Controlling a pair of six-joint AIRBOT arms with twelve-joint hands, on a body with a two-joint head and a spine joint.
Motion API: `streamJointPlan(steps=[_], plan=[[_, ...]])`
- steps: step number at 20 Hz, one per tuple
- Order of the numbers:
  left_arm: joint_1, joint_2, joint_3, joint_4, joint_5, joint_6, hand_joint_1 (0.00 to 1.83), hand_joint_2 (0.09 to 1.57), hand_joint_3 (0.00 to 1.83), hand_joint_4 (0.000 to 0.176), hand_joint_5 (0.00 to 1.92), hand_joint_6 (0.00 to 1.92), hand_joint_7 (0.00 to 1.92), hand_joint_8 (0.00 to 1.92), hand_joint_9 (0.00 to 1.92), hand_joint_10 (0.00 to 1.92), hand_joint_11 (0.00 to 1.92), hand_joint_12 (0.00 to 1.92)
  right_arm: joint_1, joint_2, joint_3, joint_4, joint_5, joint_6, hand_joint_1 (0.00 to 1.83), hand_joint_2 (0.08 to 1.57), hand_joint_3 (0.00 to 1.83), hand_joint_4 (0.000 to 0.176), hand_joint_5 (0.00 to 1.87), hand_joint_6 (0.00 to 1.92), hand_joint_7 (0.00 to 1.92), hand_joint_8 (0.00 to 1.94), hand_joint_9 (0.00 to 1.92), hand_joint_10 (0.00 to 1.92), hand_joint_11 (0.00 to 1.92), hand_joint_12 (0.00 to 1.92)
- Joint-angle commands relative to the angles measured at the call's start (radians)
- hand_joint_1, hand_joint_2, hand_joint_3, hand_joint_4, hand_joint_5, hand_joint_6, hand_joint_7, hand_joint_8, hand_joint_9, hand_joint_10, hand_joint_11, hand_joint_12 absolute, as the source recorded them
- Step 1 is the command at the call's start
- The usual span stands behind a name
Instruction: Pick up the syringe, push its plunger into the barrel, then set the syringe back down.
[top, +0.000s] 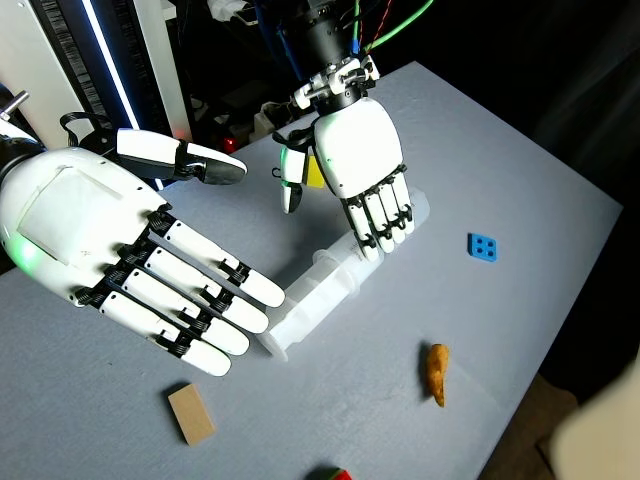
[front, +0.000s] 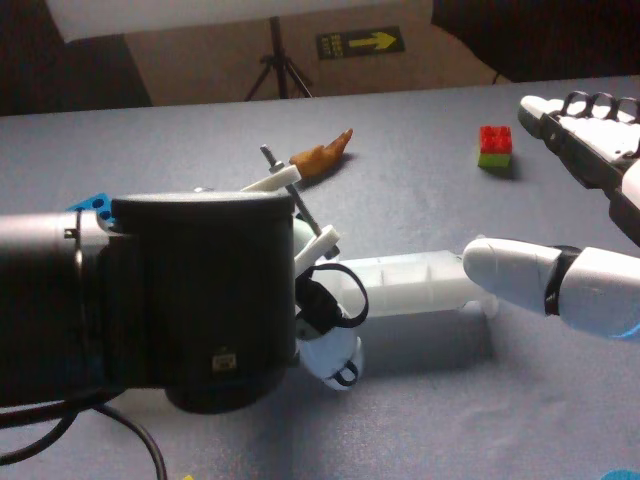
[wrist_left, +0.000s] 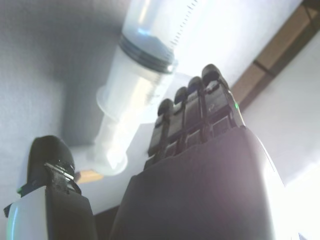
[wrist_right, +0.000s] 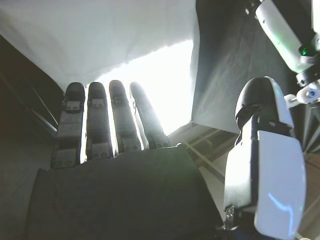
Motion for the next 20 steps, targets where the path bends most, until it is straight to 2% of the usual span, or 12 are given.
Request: streamJointPlan(steps=[1, 9, 20], plan=[[0.002, -0.006, 0.004, 0.082, 0.008, 0.006, 0.48, 1.04, 0.0, 0.0, 0.0, 0.0, 0.0, 0.0, 0.0, 0.0, 0.0, 0.11, 0.01, 0.003, 0.0, -0.064, 0.097, 0.012, 0.17, 0.97, 0.0, 0.0, 0.0, 0.0, 0.0, 0.0, 0.0, 0.0, 0.0, 0.0], [0.028, -0.029, 0.028, 0.106, -0.017, 0.009, 0.45, 1.05, 0.0, 0.0, 0.0, 0.0, 0.0, 0.0, 0.0, 0.0, 0.0, 0.0, 0.011, 0.001, 0.0, -0.088, 0.11, 0.033, 0.17, 0.97, 0.0, 0.0, 0.0, 0.0, 0.0, 0.0, 0.0, 0.0, 0.0, 0.0], [0.119, -0.036, 0.053, 0.165, -0.078, -0.008, 0.44, 1.05, 0.0, 0.0, 0.0, 0.0, 0.0, 0.0, 0.0, 0.0, 0.02, 0.01, 0.013, 0.0, 0.001, -0.094, 0.121, 0.047, 0.16, 0.97, 0.0, 0.0, 0.0, 0.0, 0.0, 0.0, 0.0, 0.0, 0.0, 0.0]])
